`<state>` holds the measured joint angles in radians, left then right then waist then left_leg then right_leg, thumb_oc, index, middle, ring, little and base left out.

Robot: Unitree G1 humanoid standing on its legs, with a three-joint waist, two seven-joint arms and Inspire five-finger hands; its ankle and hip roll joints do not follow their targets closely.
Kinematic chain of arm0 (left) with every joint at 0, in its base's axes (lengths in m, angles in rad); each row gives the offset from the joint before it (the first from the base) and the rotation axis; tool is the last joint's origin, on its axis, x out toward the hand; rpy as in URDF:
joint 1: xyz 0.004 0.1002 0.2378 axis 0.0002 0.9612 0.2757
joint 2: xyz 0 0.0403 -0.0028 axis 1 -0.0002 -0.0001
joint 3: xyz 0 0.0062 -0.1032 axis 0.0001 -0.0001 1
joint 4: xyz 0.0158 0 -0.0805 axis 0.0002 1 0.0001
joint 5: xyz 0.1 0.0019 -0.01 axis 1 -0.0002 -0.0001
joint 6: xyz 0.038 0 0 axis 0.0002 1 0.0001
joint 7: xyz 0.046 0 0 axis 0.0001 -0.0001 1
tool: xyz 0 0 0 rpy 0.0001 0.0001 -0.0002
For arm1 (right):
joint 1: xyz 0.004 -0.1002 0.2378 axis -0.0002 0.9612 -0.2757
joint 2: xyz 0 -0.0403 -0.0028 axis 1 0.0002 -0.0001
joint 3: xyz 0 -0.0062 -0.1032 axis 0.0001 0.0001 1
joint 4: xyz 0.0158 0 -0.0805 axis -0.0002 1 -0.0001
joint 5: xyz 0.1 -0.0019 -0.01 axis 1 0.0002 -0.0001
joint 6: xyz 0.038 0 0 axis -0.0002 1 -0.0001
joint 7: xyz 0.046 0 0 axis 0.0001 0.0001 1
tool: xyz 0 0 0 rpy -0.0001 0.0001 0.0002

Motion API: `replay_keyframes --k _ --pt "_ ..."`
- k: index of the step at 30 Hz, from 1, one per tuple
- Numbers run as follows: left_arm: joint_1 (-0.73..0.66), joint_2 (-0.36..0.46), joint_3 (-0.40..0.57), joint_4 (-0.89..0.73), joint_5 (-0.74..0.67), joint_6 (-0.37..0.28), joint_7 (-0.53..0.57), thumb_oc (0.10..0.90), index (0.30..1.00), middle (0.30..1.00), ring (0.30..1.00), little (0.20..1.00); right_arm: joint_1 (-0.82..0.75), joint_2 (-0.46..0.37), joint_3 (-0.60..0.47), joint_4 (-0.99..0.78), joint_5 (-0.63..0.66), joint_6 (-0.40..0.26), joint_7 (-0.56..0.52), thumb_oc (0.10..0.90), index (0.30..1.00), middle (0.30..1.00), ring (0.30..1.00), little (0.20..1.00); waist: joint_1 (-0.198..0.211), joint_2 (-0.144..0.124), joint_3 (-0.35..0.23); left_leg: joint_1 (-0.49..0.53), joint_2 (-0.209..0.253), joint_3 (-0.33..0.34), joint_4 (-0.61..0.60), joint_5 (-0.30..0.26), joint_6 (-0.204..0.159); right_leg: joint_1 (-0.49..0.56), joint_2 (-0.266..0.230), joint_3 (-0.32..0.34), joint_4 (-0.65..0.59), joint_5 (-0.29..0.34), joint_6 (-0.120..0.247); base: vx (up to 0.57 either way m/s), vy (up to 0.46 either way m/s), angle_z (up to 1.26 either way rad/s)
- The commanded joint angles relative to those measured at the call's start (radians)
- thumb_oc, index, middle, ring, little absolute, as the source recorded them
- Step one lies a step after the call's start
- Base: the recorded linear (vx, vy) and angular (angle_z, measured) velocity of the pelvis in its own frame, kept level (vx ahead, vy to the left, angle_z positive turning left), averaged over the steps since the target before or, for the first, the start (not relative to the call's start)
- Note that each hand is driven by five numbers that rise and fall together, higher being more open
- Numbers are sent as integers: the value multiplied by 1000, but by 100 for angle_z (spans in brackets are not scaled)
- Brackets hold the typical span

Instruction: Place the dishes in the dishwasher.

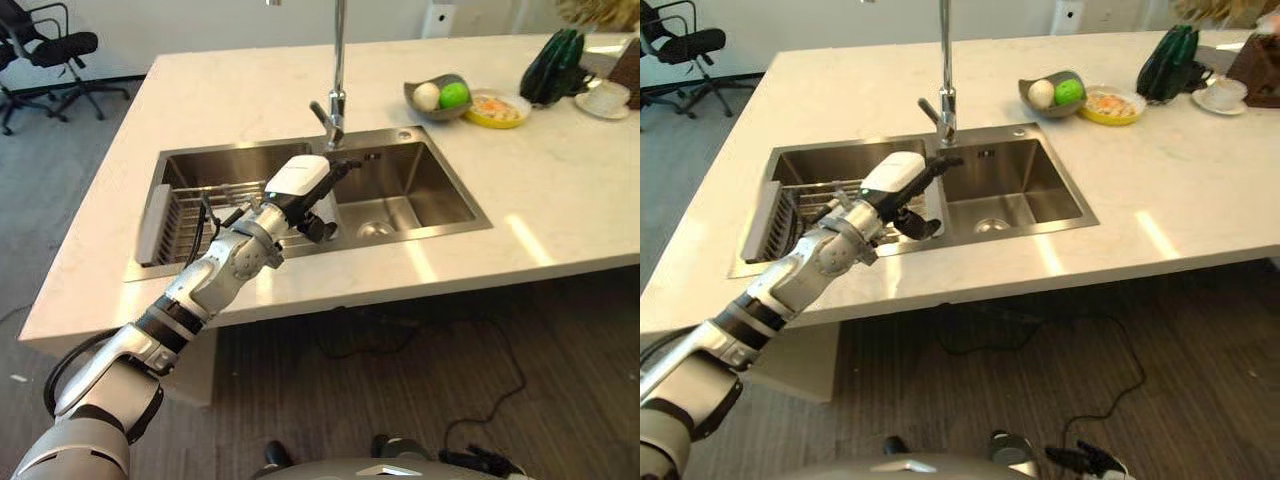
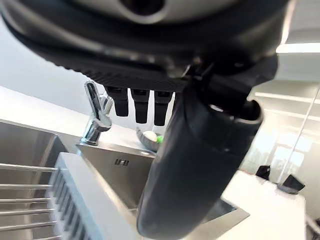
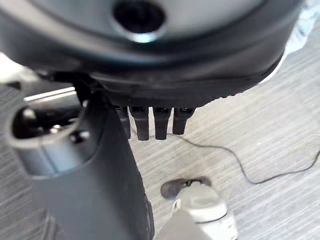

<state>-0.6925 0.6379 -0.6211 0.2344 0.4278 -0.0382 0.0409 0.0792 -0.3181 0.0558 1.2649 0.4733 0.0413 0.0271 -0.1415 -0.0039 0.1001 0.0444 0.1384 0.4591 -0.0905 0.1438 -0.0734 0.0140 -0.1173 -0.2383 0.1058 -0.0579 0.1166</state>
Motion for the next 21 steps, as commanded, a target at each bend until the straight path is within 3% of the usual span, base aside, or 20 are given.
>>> replay_keyframes --k 1,8,21 --pt "-195 27 75 3 72 -13 76 800 900 900 900 900 -20 12 -4 -13 -1 -25 -4 800 900 900 900 900 33 -25 -4 123 -84 48 3 -206 8 49 -58 -85 -169 112 120 -1 -50 16" --pt "-204 43 69 36 134 -9 89 800 900 900 900 900 19 23 -6 76 -13 -7 2 800 900 900 900 900 23 -14 -23 133 -74 32 3 -198 1 78 -49 -117 -185 99 111 -21 -12 15" --pt "-191 40 81 176 247 86 50 800 900 900 900 900 7 17 -7 75 -28 7 15 800 900 900 900 900 24 -4 -15 140 -79 27 3 -204 7 84 -60 -125 -183 105 109 8 3 2"
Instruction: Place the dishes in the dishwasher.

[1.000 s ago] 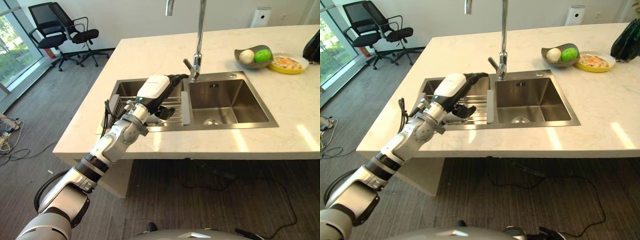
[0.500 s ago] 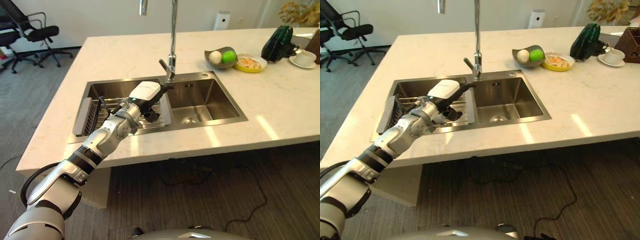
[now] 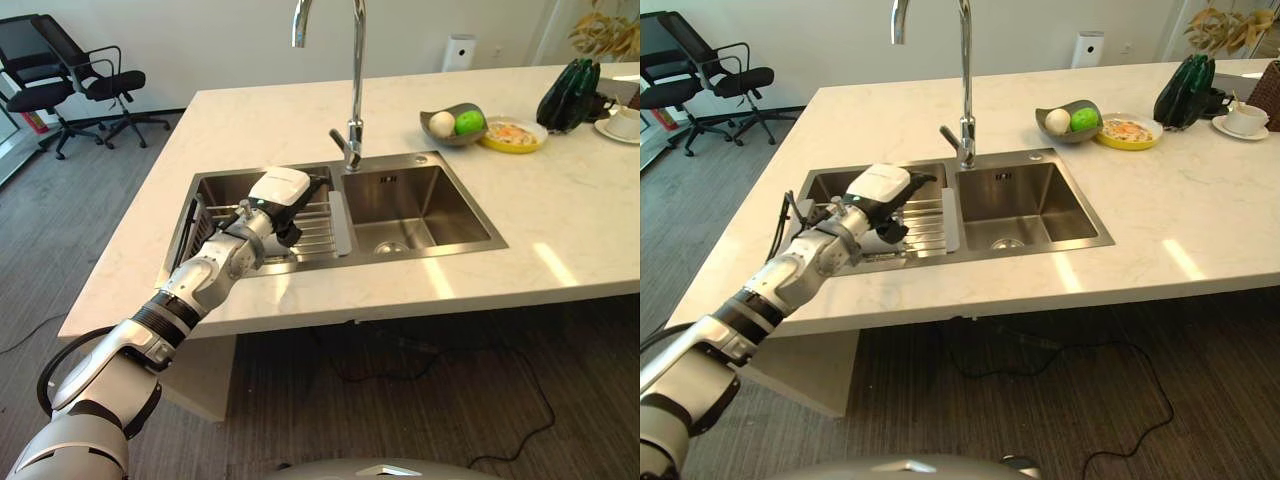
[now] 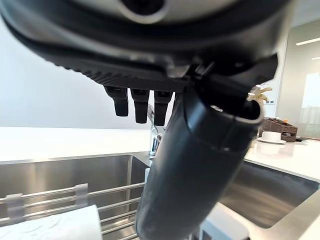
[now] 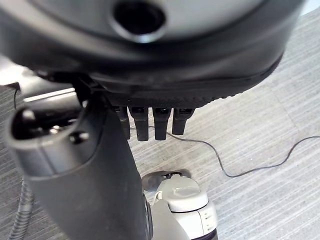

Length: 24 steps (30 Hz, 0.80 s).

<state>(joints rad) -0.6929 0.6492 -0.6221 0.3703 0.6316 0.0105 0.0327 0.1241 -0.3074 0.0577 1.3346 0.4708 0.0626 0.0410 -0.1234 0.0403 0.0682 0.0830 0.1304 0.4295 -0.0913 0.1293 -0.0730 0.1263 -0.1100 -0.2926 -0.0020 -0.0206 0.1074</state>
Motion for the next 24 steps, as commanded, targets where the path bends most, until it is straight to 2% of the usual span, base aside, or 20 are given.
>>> replay_keyframes --k 1,10,24 --pt "-190 29 82 40 43 38 58 800 900 900 900 900 -38 6 -9 5 -25 -14 1 800 900 900 900 900 6 -48 17 102 -71 56 4 -189 7 -28 -67 -71 -75 67 118 0 0 0" --pt "-188 21 96 118 50 76 57 800 900 900 900 900 -43 4 10 7 -53 -2 12 800 900 900 900 900 7 -48 22 103 -72 53 4 -191 6 -28 -70 -74 -75 63 113 21 -3 1" --pt "-202 -3 85 261 -40 107 48 800 900 900 900 900 -65 -12 19 -29 -67 2 8 800 900 900 900 900 -6 -41 30 103 -74 61 4 -195 10 -40 -64 -53 -75 61 110 30 -3 0"
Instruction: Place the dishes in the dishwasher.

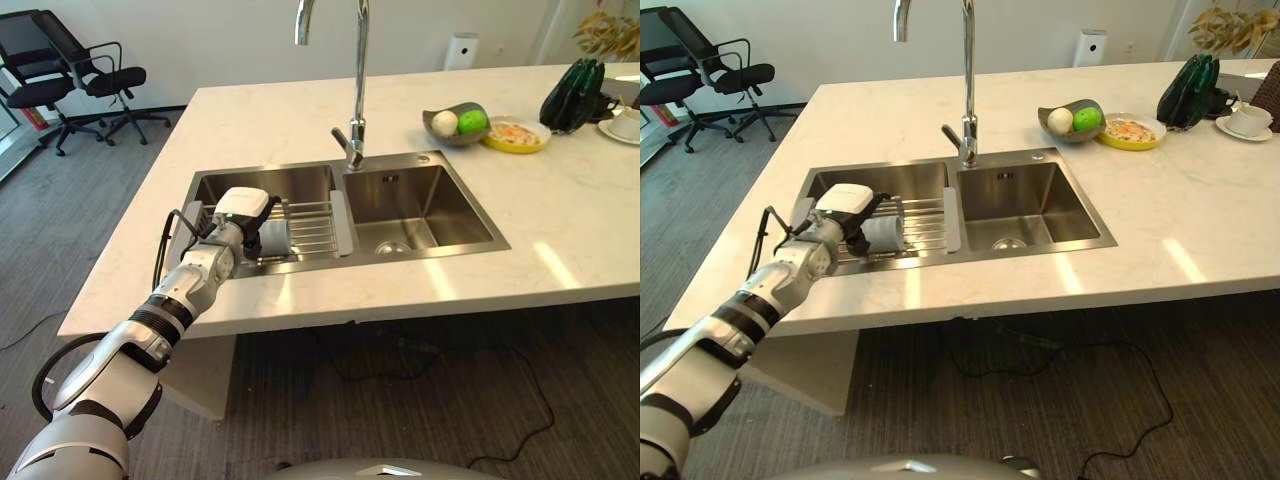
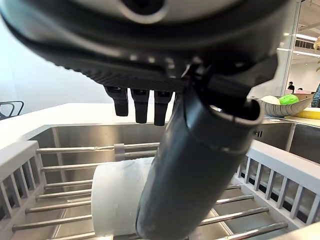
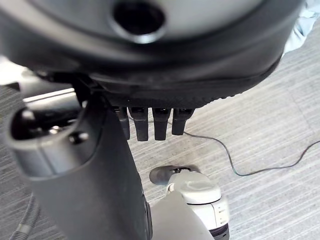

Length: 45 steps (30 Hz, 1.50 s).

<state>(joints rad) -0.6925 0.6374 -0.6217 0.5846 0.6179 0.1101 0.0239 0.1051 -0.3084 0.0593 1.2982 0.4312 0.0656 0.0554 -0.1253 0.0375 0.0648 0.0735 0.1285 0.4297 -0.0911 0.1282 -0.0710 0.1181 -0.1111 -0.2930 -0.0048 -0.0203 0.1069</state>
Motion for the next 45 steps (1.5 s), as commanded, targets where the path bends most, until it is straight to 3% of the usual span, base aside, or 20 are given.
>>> replay_keyframes --k 1,5,11,12,13,18,19,22,29,30,31,32,33,41,44,45 --pt "-205 -2 81 61 -52 5 50 800 900 900 900 900 -49 -16 19 9 -28 1 -7 800 900 900 900 900 -6 -37 35 112 -73 60 4 -194 9 -33 -63 -50 -71 60 111 37 6 -2" --pt "-207 -25 82 102 -135 0 34 800 900 900 900 900 -55 -14 25 -3 -19 4 -2 800 900 900 900 900 -9 -32 35 113 -76 62 4 -194 9 -34 -63 -47 -71 61 110 39 12 -2" --pt "-298 -75 4 277 -161 10 19 800 900 900 900 900 -85 -20 47 -36 3 -4 -5 800 900 900 900 900 -29 -23 47 109 -78 69 4 -192 11 -48 -64 -40 -69 68 111 34 13 -2" --pt "-300 -77 2 281 -162 8 20 800 900 900 900 900 -85 -19 46 -35 3 -3 -6 800 900 900 900 900 -26 -18 43 117 -78 52 4 -212 7 -39 -62 -29 -72 55 120 -29 14 -18" --pt "-357 -103 -30 346 -173 17 8 800 900 900 900 900 -103 -22 58 -47 15 -7 -9 800 900 900 900 900 -32 -20 57 97 -79 75 4 -190 13 -65 -65 -30 -67 74 113 42 40 -22" --pt "-415 -130 -70 424 -165 24 -16 800 900 900 900 900 -117 -22 77 -53 26 -6 -6 800 900 900 900 900 -32 -13 62 106 -80 67 4 -213 10 -60 -63 -15 -71 64 125 8 20 -10" --pt "-452 -176 -104 544 -147 24 -38 800 900 900 900 900 -128 -23 100 -39 34 -5 -3 800 900 900 900 900 -34 -13 63 111 -81 72 4 -214 10 -58 -62 -14 -71 65 126 27 -3 -10" --pt "-470 -207 -135 623 -130 21 -65 800 900 900 900 900 -143 -24 115 -14 39 -6 2 800 900 900 900 900 -35 -13 65 117 -80 71 4 -213 8 -52 -59 -15 -72 63 125 15 -3 -6" --pt "-460 -245 -161 687 -99 16 -90 800 900 900 900 900 -176 -21 142 14 49 -11 9 800 900 900 900 900 -31 -13 71 118 -78 65 4 -209 7 -48 -58 -20 -73 61 124 1 -2 -2" --pt "-451 -250 -159 685 -96 17 -96 780 869 869 869 869 -180 -20 144 17 53 -10 10 800 900 900 900 900 -28 -13 72 118 -78 64 4 -209 7 -47 -58 -21 -74 61 123 0 0 0" --pt "-443 -261 -161 674 -93 21 -101 563 545 545 545 545 -191 -18 149 19 55 -6 11 800 900 900 900 900 -24 -12 74 118 -77 61 4 -210 7 -46 -59 -24 -74 60 122 0 0 0" --pt "-443 -261 -161 674 -93 21 -101 510 465 465 465 465 -191 -18 149 19 55 -6 11 800 900 900 900 900 -24 -12 74 118 -77 61 4 -210 7 -46 -59 -24 -74 60 122 0 0 0" --pt "-441 -268 -161 667 -92 22 -102 400 300 300 300 300 -196 -15 153 19 56 -4 12 800 900 900 900 900 -23 -11 75 118 -78 60 4 -209 7 -45 -59 -25 -74 59 121 0 0 0" --pt "-486 -288 -181 619 -101 18 -75 400 300 300 300 300 -206 -13 168 9 64 -3 6 800 900 900 900 900 -19 -10 71 122 -75 56 4 -206 2 -35 -59 -36 -75 56 118 -2 -1 1" --pt "-513 -263 -197 575 -101 5 -47 400 300 300 300 300 -196 -17 164 1 66 -11 4 800 900 900 900 900 -19 -16 70 113 -73 74 4 -183 4 -42 -60 -49 -75 71 109 -53 -21 5" --pt "-515 -248 -198 538 -103 -1 -32 400 300 300 300 300 -187 -18 157 -5 67 -15 3 800 900 900 900 900 -17 -12 65 123 -72 59 4 -203 -1 -32 -58 -39 -75 57 118 0 0 0"
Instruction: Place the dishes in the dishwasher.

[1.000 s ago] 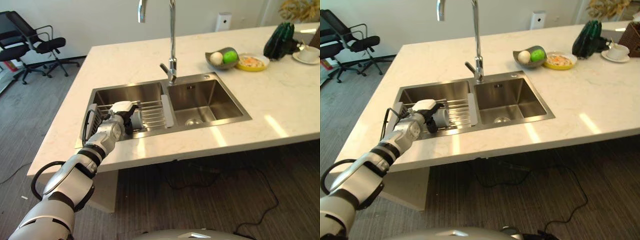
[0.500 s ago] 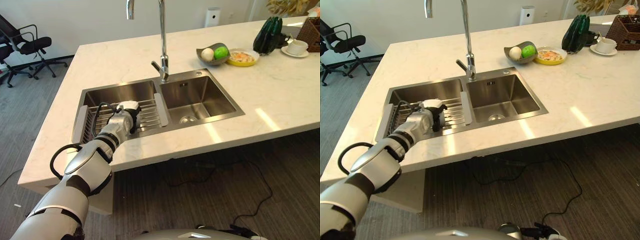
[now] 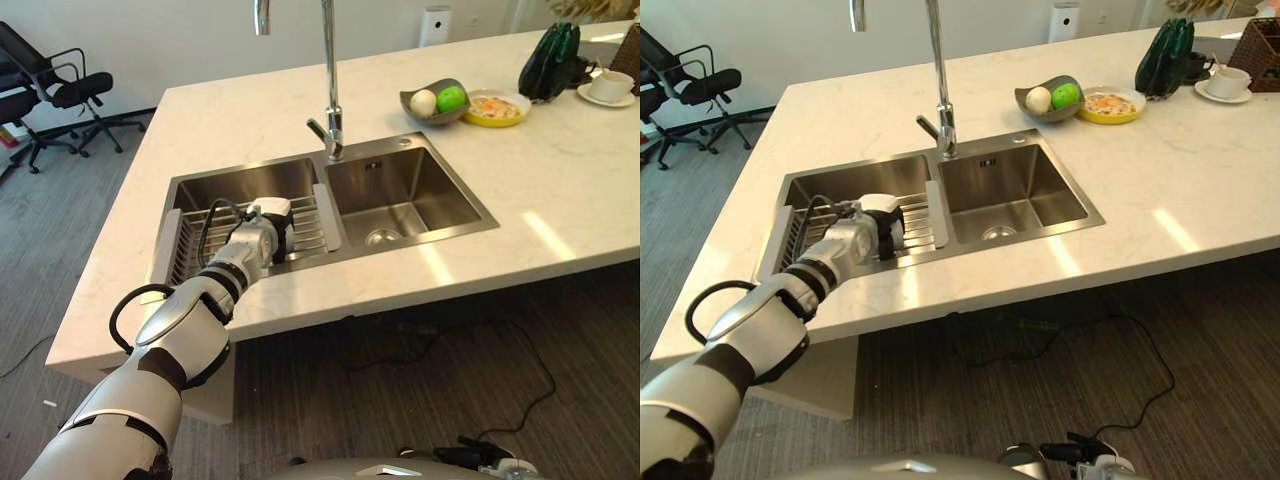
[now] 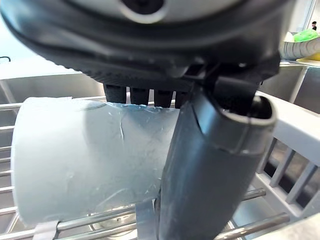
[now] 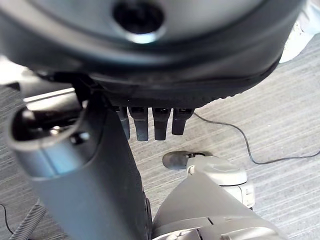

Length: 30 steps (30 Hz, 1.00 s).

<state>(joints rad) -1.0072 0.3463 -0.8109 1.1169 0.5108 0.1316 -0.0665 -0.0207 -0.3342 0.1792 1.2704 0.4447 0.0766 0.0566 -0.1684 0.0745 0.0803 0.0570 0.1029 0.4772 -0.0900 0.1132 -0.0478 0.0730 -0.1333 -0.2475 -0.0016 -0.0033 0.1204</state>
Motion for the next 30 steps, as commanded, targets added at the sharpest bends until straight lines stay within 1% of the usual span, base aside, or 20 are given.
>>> replay_keyframes --k 1,2,3,4,6,8,12,13,14,15,17,18,19,20,21,23,25,26,29,30 --pt "-194 96 -6 -119 1 -41 97 400 300 300 300 300 -42 5 25 2 54 -37 -1 800 900 900 900 900 32 -56 51 134 -44 25 3 -167 -21 10 -36 -100 -78 52 96 0 0 0" --pt "-177 127 -1 -182 0 -50 112 400 300 300 300 300 -33 5 18 -11 55 -43 -1 800 900 900 900 900 34 -57 48 134 -42 25 3 -166 -23 11 -35 -102 -78 50 95 -85 -39 7" --pt "-174 130 0 -186 0 -49 111 400 300 300 300 300 -32 5 20 -12 55 -43 -1 800 900 900 900 900 33 -58 47 134 -42 25 3 -166 -23 12 -35 -103 -78 50 95 -19 -26 7" --pt "-141 181 18 -303 -12 -79 153 400 300 300 300 300 -12 8 7 -34 55 -57 -3 800 900 900 900 900 38 -61 42 136 -39 22 3 -164 -25 18 -32 -106 -78 45 93 -25 -28 8" --pt "-103 237 48 -424 -44 -125 190 400 300 300 300 300 5 8 -10 -47 62 -73 -8 800 900 900 900 900 41 -64 33 139 -34 18 3 -162 -29 25 -28 -111 -78 38 91 -26 -43 5" --pt "-47 290 106 -552 -102 -166 223 400 300 300 300 300 27 14 -24 -55 63 -84 -10 800 900 900 900 900 46 -68 22 144 -27 10 3 -158 -34 33 -23 -117 -79 31 87 -16 -46 12" --pt "91 334 257 -777 -226 -234 258 400 300 300 300 300 57 33 -40 -48 56 -97 -10 800 900 900 900 900 57 -75 3 155 -15 -3 3 -146 -44 54 -7 -127 -79 10 72 -25 -68 16" --pt "128 331 309 -839 -274 -255 268 400 300 300 300 300 61 37 -45 -48 55 -100 -8 800 900 900 900 900 61 -78 -1 156 -10 -7 3 -140 -47 59 -2 -129 -80 3 68 -26 -56 20" --pt "135 333 315 -845 -274 -253 265 400 300 300 300 300 62 35 -43 -48 55 -100 -8 800 900 900 900 900 59 -76 -1 157 -10 -8 3 -140 -48 60 -2 -130 -80 3 68 -38 -96 18" --pt "202 324 393 -923 -329 -281 269 400 300 300 300 300 62 43 -48 -49 52 -103 -5 800 900 900 900 900 68 -81 -9 160 0 -14 7 -135 -53 69 5 -129 -82 -7 59 -31 -100 17" --pt "272 318 478 -1003 -374 -303 276 400 300 300 300 300 57 48 -47 -57 47 -107 -2 800 900 900 900 900 76 -82 -15 162 8 -21 12 -126 -60 79 14 -133 -83 -18 50 -31 -101 12" --pt "277 319 483 -1007 -374 -302 274 400 300 300 300 300 58 47 -45 -57 47 -107 -2 800 900 900 900 900 74 -81 -16 162 9 -21 12 -126 -60 79 15 -133 -83 -18 50 -36 -106 7" --pt "337 311 552 -1069 -426 -334 286 400 300 300 300 300 56 53 -46 -67 47 -112 0 800 900 900 900 900 86 -82 -21 161 16 -26 15 -117 -67 87 23 -137 -84 -26 42 -43 -118 9" --pt "370 304 591 -1097 -456 -349 291 400 300 300 300 300 57 57 -43 -71 46 -114 1 800 900 900 900 900 89 -82 -24 160 22 -29 16 -112 -70 90 27 -139 -85 -31 38 -43 -118 8" --pt "377 305 596 -1102 -457 -347 289 400 300 300 300 300 58 55 -40 -72 46 -114 1 800 900 900 900 900 86 -81 -25 160 22 -30 16 -112 -70 91 27 -140 -85 -31 38 -27 -88 7" --pt "445 284 679 -1151 -552 -381 293 400 300 300 300 300 61 62 -35 -78 41 -119 3 800 900 900 900 900 96 -80 -29 162 31 -37 19 -101 -78 100 37 -141 -86 -41 30 -26 -103 9" --pt "509 242 751 -1176 -666 -409 287 400 300 300 300 300 65 70 -29 -79 34 -121 4 800 900 900 900 900 102 -79 -31 157 42 -44 30 -92 -85 107 43 -141 -86 -49 21 -44 -147 12" --pt "566 194 820 -1181 -811 -436 277 400 300 300 300 300 69 76 -25 -78 27 -120 7 800 900 900 900 900 112 -79 -30 147 54 -53 47 -82 -92 111 52 -142 -86 -59 12 -61 -177 10" --pt "651 148 902 -1195 -940 -457 255 400 300 300 300 300 75 79 -17 -75 12 -119 16 800 900 900 900 900 129 -76 -25 129 74 -70 79 -74 -100 118 65 -143 -86 -72 -3 -46 -141 10" --pt "653 148 904 -1197 -941 -456 254 400 300 300 300 300 76 79 -15 -75 12 -119 16 800 900 900 900 900 127 -75 -26 128 75 -71 81 -75 -100 118 66 -143 -86 -72 -3 -33 -107 12"
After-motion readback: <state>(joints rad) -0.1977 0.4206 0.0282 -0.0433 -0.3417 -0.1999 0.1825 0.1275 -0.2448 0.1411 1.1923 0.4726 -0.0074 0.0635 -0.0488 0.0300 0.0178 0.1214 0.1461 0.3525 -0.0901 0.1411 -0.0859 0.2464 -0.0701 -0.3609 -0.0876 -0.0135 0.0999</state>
